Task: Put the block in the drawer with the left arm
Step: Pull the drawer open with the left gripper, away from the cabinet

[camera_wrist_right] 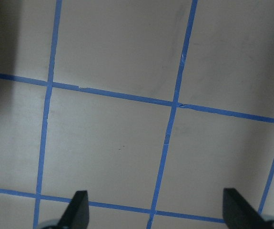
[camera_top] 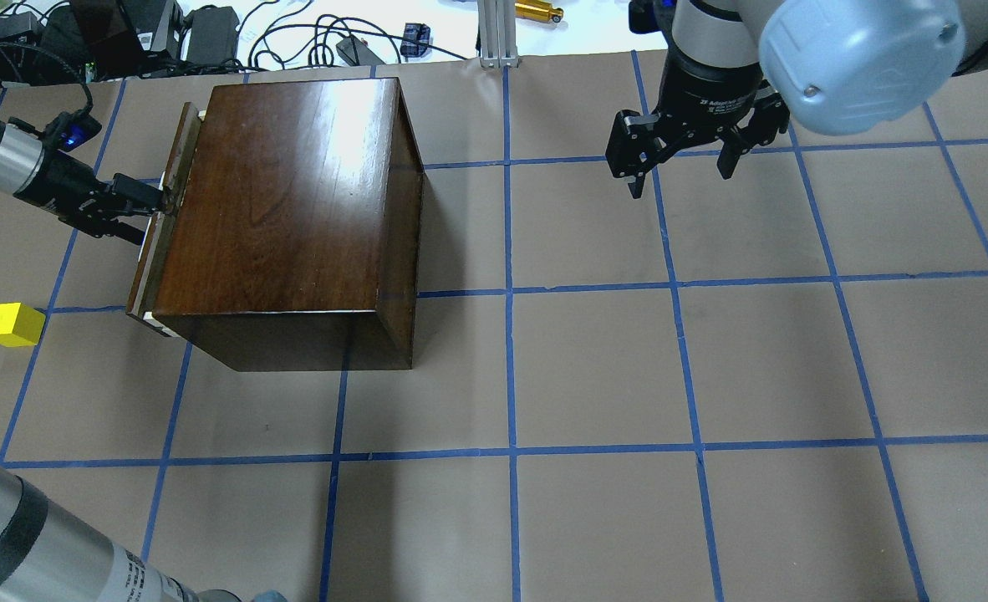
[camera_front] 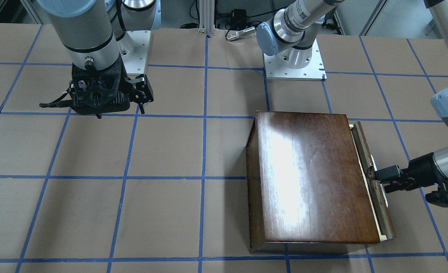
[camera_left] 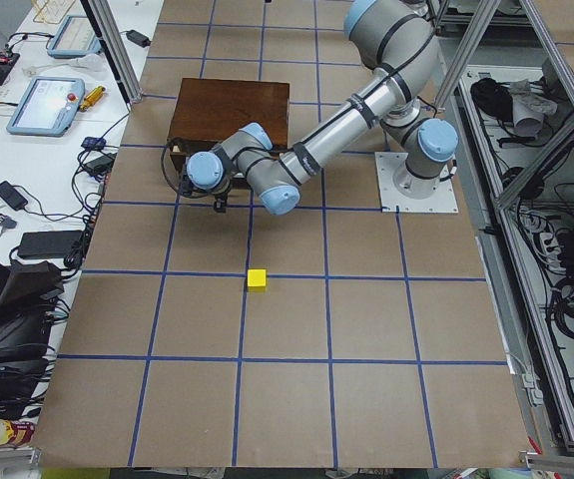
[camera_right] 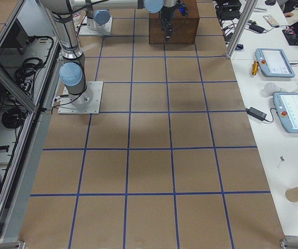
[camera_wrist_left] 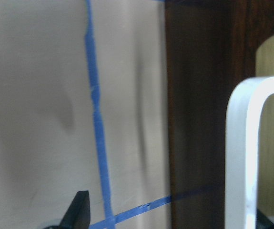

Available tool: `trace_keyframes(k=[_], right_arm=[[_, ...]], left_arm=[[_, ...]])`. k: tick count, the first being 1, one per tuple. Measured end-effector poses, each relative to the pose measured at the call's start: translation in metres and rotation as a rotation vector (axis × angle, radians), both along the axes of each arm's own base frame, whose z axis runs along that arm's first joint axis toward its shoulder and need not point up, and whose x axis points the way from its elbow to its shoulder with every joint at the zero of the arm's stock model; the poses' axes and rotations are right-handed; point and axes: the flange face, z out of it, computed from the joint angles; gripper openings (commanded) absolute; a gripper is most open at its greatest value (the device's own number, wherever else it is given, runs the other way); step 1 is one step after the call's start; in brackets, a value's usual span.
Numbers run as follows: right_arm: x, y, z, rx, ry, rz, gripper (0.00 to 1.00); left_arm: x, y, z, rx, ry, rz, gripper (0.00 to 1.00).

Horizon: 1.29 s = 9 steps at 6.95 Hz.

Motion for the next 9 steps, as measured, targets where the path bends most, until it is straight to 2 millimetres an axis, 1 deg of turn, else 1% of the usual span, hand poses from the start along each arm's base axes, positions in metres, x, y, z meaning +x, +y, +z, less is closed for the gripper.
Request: trace_keyframes(k=[2,5,7,9], right_arm=[[0.0,0.0,0.0,0.0,0.0,0.001,1.0],[0.0,0.0,0.0,0.0,0.0,0.0,1.0],[0.0,0.0,0.0,0.0,0.0,0.0,1.0],[0.0,0.0,0.0,0.0,0.0,0.0,1.0]], left_arm=[[0.029,0.011,0.0,0.01,-0.017,0.039,1.0],[0.056,0.022,0.001,0.015,-0.054,0.06,1.0],[0.071,0.028,0.005,0.007,-0.068,0.076,1.0],[0.073,0.031,0.018,-0.008,-0.082,0.085,1.0]])
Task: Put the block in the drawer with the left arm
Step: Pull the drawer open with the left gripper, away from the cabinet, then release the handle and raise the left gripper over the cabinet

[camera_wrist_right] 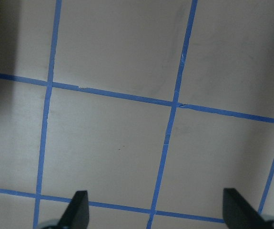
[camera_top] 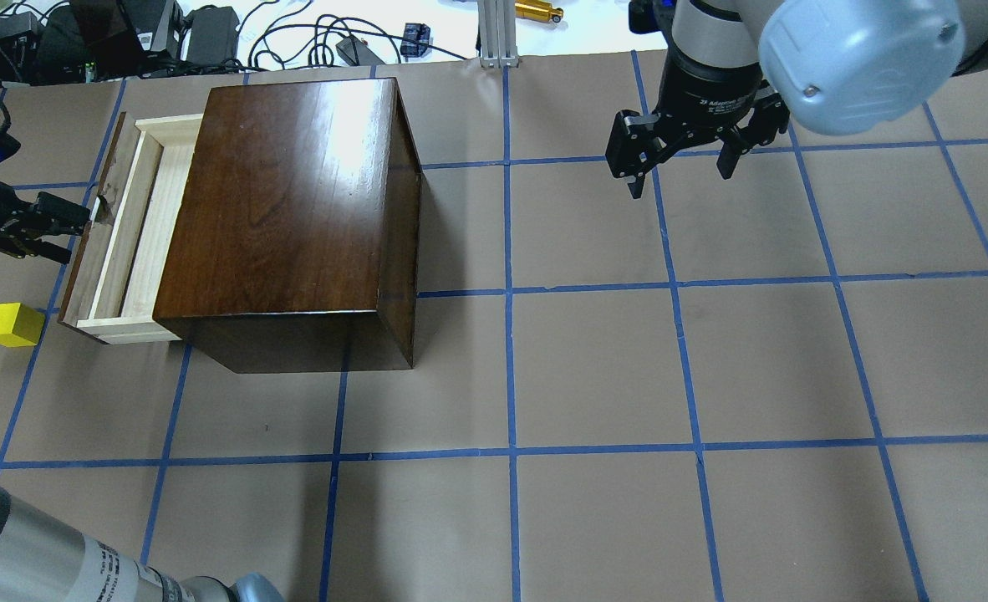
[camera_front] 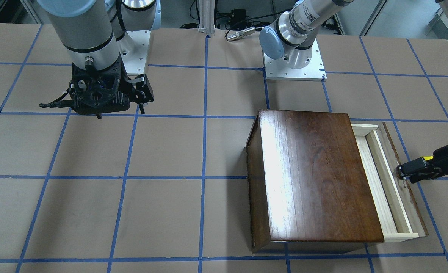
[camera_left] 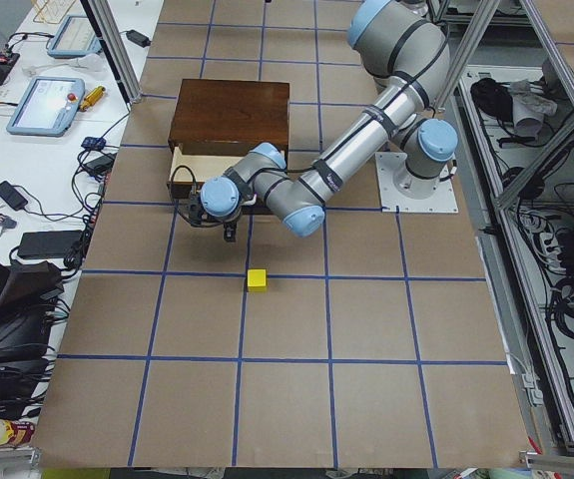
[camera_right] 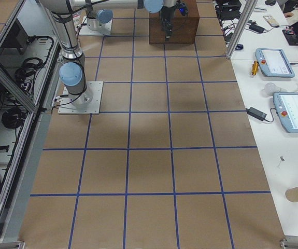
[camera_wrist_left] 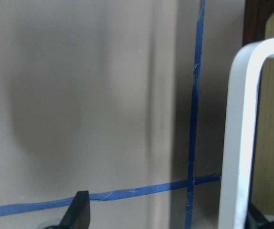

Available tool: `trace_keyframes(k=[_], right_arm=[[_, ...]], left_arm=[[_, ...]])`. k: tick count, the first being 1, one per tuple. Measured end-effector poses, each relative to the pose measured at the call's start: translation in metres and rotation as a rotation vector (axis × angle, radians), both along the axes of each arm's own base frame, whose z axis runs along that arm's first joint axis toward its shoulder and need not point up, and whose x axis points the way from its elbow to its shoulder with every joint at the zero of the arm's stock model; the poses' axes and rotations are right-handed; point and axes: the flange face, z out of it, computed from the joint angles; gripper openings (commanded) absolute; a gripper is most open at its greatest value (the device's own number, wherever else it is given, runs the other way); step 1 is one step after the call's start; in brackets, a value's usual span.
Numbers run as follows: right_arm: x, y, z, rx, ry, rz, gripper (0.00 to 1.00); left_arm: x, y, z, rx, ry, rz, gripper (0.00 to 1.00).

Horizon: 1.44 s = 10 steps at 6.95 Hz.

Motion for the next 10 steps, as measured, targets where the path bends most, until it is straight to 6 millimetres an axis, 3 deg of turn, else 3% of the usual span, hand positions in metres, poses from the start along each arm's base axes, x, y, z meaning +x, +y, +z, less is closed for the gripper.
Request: trace_keyframes(k=[2,4,7,9,10], right_arm=[[0.0,0.0,0.0,0.0,0.0,0.0,1.0],[0.0,0.0,0.0,0.0,0.0,-0.001,1.0],[0.0,0.0,0.0,0.0,0.0,-0.001,1.0],[0.0,0.0,0.0,0.0,0.0,-0.001,1.0],[0.0,0.0,0.0,0.0,0.0,-0.001,1.0]], left_arm=[[-0.005,0.006,0.032,-0.029,-0.026,0.001,1.0],[-0.018,0.025,0.084,-0.03,-0.067,-0.006,1.0],[-0.062,0.081,0.178,0.011,-0.149,-0.02,1.0],[-0.096,0.107,0.214,0.027,-0.178,0.024,1.0],[-0.12,0.104,0.22,0.043,-0.193,0.061,1.0]])
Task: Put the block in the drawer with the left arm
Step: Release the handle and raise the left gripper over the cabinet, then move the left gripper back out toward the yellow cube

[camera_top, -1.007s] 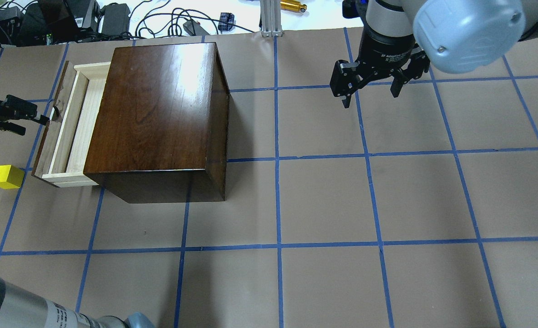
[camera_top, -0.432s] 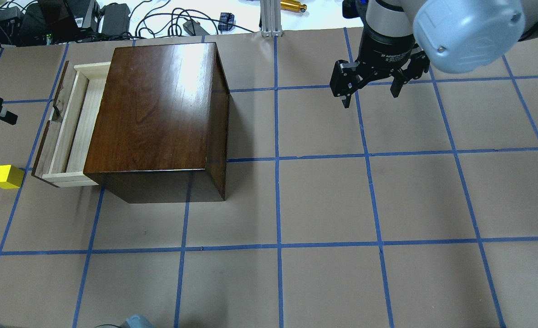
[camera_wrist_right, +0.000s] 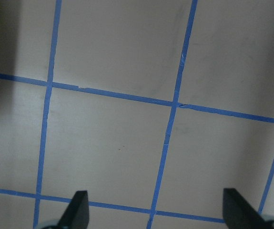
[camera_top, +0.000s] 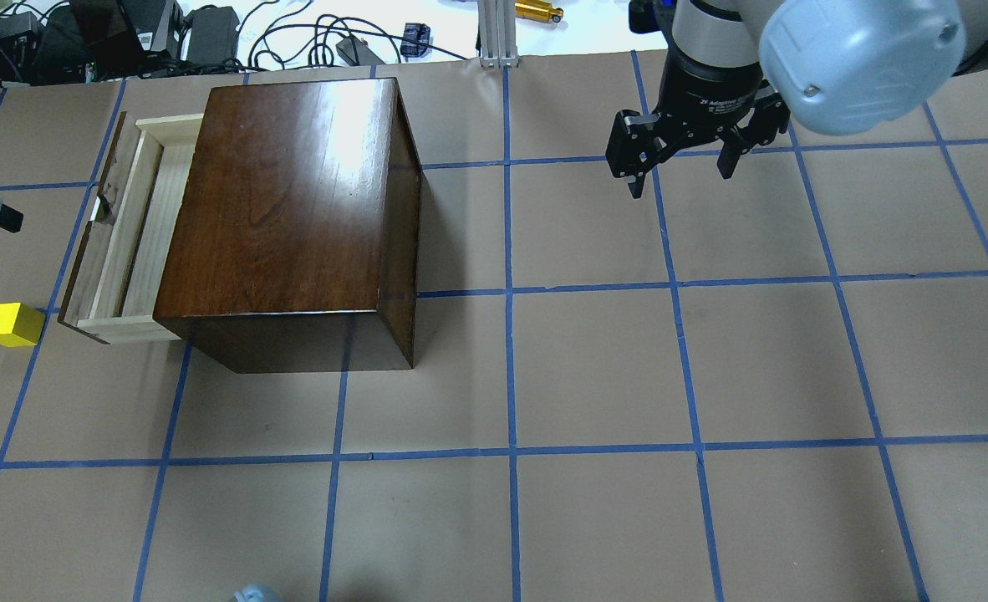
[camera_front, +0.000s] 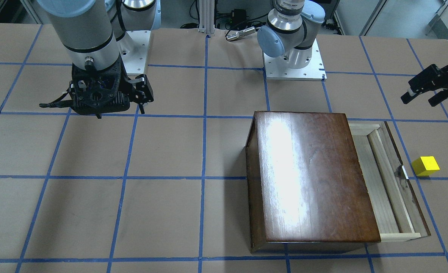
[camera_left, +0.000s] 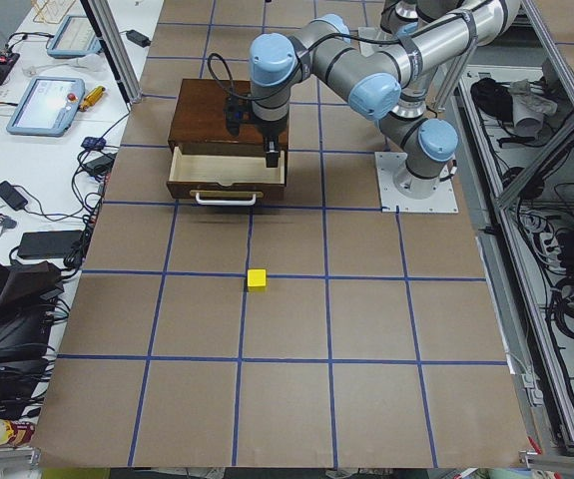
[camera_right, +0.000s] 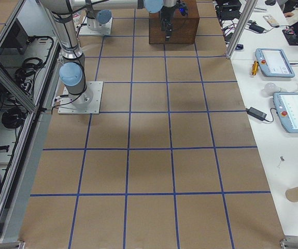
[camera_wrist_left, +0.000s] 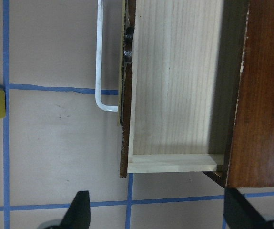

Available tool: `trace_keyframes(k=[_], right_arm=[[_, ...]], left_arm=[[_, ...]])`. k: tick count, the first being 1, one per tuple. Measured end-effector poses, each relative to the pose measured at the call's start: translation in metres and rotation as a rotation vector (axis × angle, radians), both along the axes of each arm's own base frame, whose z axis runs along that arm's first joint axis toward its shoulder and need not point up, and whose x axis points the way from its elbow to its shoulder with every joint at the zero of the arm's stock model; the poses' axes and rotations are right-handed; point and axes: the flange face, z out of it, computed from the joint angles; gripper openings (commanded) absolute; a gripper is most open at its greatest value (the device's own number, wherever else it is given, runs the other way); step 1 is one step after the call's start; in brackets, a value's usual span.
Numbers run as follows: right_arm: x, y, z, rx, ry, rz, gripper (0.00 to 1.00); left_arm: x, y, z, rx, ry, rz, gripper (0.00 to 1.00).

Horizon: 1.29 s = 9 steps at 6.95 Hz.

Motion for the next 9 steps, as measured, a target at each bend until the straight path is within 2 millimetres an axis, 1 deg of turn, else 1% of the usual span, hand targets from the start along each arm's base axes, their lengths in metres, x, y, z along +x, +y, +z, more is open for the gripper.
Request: trace_keyframes(k=[1,2,3,4,5,6,7,8,9], right_arm=[[0.0,0.0,0.0,0.0,0.0,0.0,1.0],[0.0,0.0,0.0,0.0,0.0,0.001,1.0],[0.0,0.0,0.0,0.0,0.0,0.001,1.0],[0.0,0.0,0.0,0.0,-0.001,0.0,1.0],[0.0,0.0,0.0,0.0,0.0,0.0,1.0],[0.0,0.0,0.0,0.0,0.0,0.0,1.0],[0.0,0.0,0.0,0.0,0.0,0.001,1.0],[0.0,0.0,0.0,0.0,0.0,0.0,1.0],[0.0,0.0,0.0,0.0,0.0,0.0,1.0]], left_arm=[[-0.035,-0.011,0.005,0.021,-0.043,0.038,1.0],[-0.078,-0.025,0.011,0.025,-0.097,0.057,1.0],[-0.122,-0.034,0.017,0.016,-0.125,0.065,1.0],[-0.165,-0.039,0.021,0.005,-0.136,0.059,1.0],[-0.204,-0.041,0.02,-0.008,-0.15,0.037,1.0],[-0.236,-0.043,0.017,-0.026,-0.181,0.007,1.0],[-0.258,-0.046,0.012,-0.037,-0.217,-0.007,1.0],[-0.268,-0.049,0.009,-0.039,-0.231,-0.007,1.0],[-0.272,-0.051,0.007,-0.038,-0.237,-0.008,1.0]])
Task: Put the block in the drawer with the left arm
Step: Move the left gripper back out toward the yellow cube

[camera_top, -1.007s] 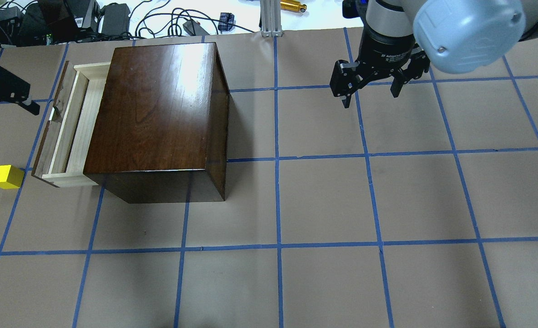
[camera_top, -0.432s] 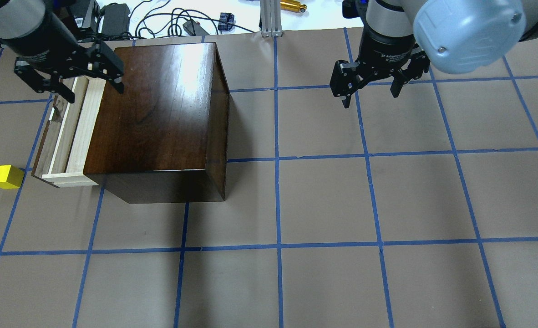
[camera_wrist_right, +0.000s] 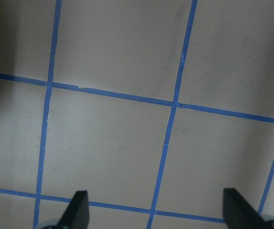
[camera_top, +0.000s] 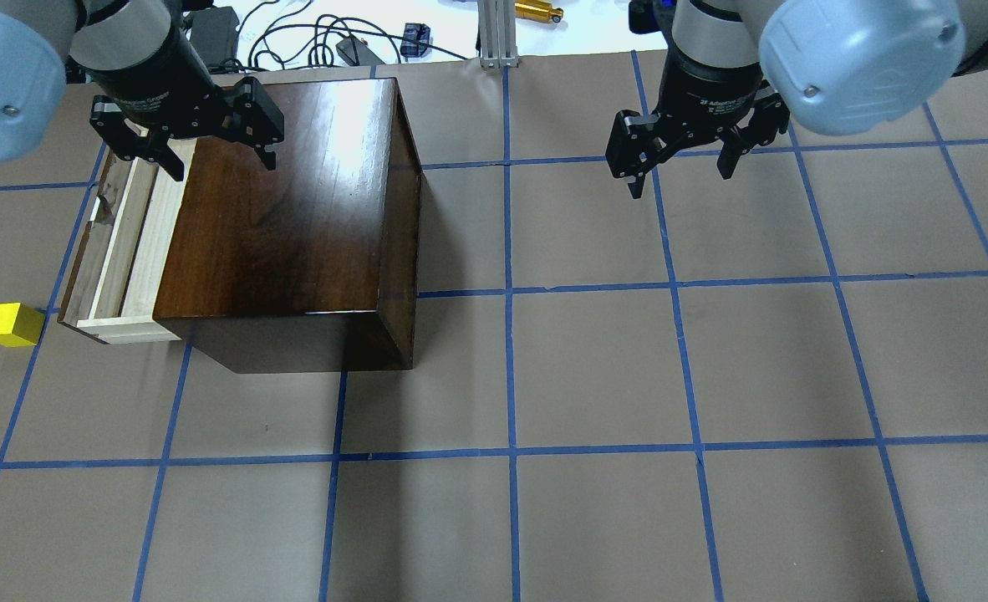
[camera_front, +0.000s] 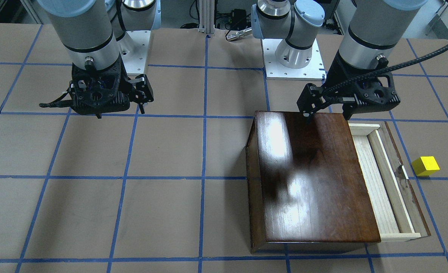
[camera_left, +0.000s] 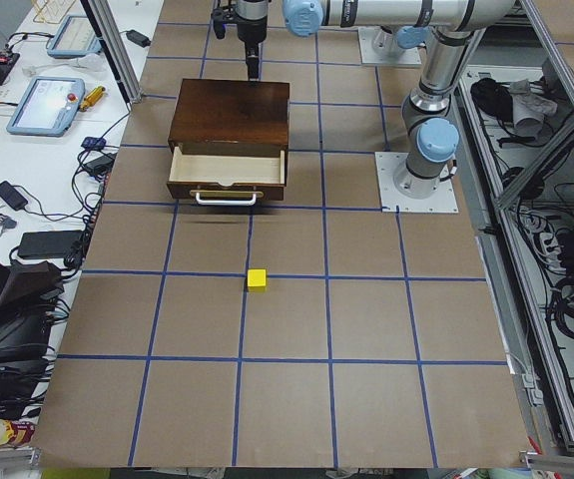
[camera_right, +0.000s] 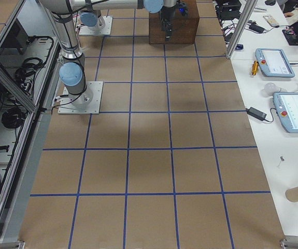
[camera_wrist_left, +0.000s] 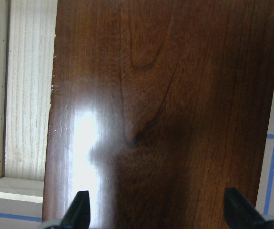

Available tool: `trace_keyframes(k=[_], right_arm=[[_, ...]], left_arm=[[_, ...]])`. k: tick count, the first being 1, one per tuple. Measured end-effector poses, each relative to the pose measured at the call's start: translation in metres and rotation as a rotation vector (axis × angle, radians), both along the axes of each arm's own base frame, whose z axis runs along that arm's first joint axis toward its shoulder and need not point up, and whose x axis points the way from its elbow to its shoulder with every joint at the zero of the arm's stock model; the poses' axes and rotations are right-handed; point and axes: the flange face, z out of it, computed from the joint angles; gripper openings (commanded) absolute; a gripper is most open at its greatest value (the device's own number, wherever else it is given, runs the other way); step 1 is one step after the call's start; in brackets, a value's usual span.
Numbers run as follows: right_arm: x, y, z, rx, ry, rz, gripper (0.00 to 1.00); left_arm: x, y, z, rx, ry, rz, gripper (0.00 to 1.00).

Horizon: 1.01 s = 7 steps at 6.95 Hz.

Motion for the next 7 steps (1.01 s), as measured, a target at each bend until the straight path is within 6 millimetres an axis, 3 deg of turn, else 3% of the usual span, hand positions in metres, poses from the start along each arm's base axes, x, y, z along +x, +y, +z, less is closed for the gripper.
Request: trace_keyframes(k=[6,7], right_arm=[[0.0,0.0,0.0,0.0,0.0,0.0,1.0],[0.0,0.0,0.0,0.0,0.0,0.001,1.0]], left_arm=[[0.003,-0.002,0.0,-0.001,0.005,-0.046,1.0],[0.016,-0.004,0.002,-0.002,0.003,-0.073,1.0]])
